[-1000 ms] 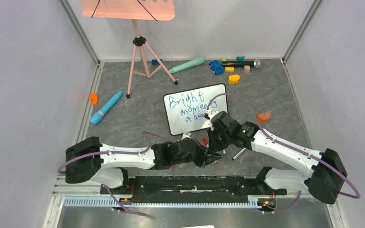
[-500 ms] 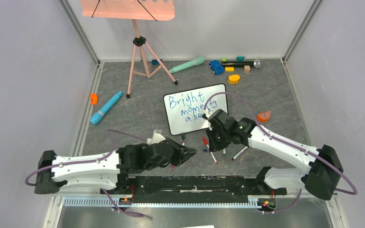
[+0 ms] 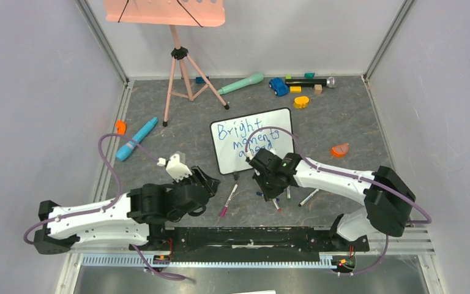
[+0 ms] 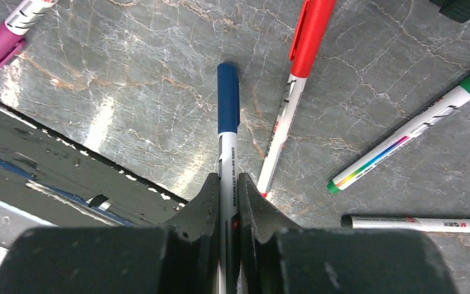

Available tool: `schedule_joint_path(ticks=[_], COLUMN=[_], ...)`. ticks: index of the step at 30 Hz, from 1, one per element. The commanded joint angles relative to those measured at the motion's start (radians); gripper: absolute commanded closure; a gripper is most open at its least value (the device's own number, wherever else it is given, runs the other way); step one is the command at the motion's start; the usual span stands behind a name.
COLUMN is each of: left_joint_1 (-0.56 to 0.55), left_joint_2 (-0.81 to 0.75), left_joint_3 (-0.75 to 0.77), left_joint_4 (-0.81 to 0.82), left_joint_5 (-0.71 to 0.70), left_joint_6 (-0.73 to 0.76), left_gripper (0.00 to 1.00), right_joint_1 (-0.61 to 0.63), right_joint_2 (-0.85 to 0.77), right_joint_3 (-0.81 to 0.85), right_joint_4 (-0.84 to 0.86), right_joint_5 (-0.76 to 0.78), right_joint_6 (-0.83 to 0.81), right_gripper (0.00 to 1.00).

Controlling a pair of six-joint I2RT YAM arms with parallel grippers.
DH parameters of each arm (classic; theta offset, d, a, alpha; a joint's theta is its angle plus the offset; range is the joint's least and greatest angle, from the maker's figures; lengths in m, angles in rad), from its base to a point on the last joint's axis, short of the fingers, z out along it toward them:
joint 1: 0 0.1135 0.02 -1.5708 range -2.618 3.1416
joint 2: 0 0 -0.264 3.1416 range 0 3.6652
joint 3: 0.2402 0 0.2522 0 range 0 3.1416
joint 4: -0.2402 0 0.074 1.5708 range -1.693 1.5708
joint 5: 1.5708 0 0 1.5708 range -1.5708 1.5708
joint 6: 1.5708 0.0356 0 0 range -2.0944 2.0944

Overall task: Write a sentence on the whiteboard
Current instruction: Put down the whiteboard marker at the center of the board.

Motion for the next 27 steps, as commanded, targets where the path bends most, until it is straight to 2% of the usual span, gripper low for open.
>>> schedule_joint_path(ticks=[1,3,6,12,16,21,25,27], left_joint_1=[-0.004,-0.004,-0.004,-0.004,-0.003,0.005,0.033,0.08], left_joint_2=[-0.096,-0.146,-0.217,-0.224,-0.189,-0.191,-0.213,-0.219], left_joint_3=[0.002,-0.022,-0.058,-0.098,-0.118,-0.138,-0.175,-0.209], left_joint_4=[-0.041,-0.041,-0.03,0.027,0.007,0.022,0.053,0.156], left_joint_5=[-0.157,-0.171,-0.206,-0.24,-0.268,-0.3,-0.276,-0.206], left_joint_6=[0.263,0.284,0.319,0.464,0.457,0.48,0.51,0.627], left_gripper=[0.4,0.32,0.29,0.26,0.22,0.19,0.18,0.17], right_joint_1=[0.01,0.005,-0.009,-0.03,-0.049,-0.093,-0.112,-0.126], right_joint_2=[-0.048,-0.145,-0.227,-0.22,-0.195,-0.156,-0.093,-0.095], right_joint_3=[-0.027,-0.036,-0.043,-0.055,-0.066,-0.082,-0.069,-0.069], right_joint_4=[0.007,0.058,0.086,0.146,0.23,0.362,0.378,0.381], right_joint_5=[0.132,0.096,0.056,0.013,0.035,-0.012,-0.05,-0.045], right_joint_6=[-0.024,-0.034,-0.054,-0.166,-0.232,-0.295,-0.343,-0.348], right_gripper=[1.0,1.0,1.0,1.0,0.97,0.9,0.73,0.65])
